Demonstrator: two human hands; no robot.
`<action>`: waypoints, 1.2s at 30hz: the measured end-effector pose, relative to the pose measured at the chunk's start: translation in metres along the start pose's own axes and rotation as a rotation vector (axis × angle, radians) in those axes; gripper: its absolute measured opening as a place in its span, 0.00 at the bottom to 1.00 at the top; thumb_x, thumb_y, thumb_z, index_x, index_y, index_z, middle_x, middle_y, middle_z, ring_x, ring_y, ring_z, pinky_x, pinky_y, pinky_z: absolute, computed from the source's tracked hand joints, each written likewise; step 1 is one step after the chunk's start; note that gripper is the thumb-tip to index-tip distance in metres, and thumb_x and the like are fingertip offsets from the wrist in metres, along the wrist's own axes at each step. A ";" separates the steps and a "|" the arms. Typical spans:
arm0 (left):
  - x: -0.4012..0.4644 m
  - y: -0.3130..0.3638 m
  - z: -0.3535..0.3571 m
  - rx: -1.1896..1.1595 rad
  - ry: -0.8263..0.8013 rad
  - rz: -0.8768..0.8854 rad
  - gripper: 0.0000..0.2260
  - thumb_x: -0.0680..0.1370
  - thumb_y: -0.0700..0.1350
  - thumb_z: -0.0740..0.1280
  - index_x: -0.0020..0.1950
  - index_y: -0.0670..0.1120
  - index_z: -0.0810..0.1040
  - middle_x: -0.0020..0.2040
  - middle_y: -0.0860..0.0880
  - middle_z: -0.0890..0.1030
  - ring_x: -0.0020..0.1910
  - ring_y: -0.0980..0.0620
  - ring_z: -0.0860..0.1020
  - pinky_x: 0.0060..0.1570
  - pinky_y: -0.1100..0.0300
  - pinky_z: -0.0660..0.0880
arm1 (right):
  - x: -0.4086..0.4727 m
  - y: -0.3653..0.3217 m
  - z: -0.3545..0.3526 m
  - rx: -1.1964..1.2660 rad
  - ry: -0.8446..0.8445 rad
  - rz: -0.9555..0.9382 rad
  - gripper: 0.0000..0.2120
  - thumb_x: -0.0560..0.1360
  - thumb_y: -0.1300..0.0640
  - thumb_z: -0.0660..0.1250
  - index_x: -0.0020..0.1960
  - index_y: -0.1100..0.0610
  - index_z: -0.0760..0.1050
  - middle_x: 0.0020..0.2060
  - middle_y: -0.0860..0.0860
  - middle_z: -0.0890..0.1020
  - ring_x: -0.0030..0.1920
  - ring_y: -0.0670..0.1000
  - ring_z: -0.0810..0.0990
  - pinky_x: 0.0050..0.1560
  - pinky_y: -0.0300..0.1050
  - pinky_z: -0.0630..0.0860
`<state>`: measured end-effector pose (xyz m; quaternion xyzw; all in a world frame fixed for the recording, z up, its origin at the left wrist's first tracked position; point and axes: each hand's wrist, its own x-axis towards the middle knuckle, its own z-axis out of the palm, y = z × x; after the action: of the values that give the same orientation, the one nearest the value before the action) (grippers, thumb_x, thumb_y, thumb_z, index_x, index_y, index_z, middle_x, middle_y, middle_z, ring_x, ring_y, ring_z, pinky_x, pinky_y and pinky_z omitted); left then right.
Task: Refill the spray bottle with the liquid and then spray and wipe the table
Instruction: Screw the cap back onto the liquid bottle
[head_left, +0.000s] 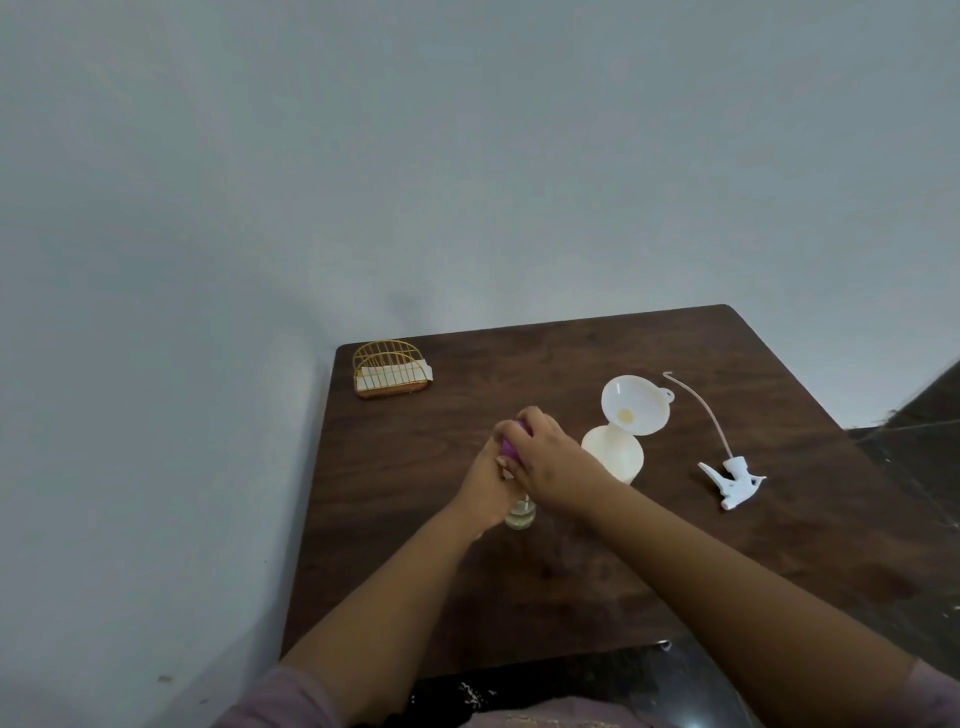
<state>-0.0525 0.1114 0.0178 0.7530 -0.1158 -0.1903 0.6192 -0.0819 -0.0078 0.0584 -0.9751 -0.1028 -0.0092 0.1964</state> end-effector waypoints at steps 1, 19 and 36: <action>-0.001 0.002 0.000 -0.011 -0.013 -0.009 0.14 0.84 0.47 0.55 0.47 0.44 0.77 0.34 0.47 0.82 0.35 0.53 0.82 0.35 0.62 0.78 | -0.001 -0.003 0.001 -0.083 -0.002 0.014 0.15 0.81 0.50 0.57 0.66 0.52 0.64 0.60 0.54 0.68 0.59 0.53 0.71 0.56 0.46 0.74; 0.004 -0.021 0.001 0.256 -0.057 0.036 0.27 0.71 0.38 0.74 0.64 0.56 0.68 0.58 0.53 0.78 0.59 0.53 0.77 0.59 0.48 0.77 | 0.005 -0.013 -0.033 -0.184 -0.258 0.302 0.27 0.78 0.36 0.52 0.61 0.57 0.70 0.56 0.56 0.77 0.53 0.56 0.77 0.51 0.49 0.73; 0.019 -0.020 -0.005 0.185 -0.048 -0.019 0.27 0.68 0.40 0.77 0.65 0.47 0.75 0.60 0.47 0.80 0.58 0.50 0.79 0.59 0.54 0.77 | -0.014 -0.005 -0.032 -0.267 0.111 0.129 0.20 0.77 0.37 0.56 0.44 0.53 0.73 0.39 0.49 0.79 0.39 0.49 0.77 0.37 0.41 0.70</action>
<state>-0.0344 0.1124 -0.0035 0.8033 -0.1405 -0.2024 0.5423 -0.0962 -0.0181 0.0892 -0.9951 -0.0268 -0.0639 0.0708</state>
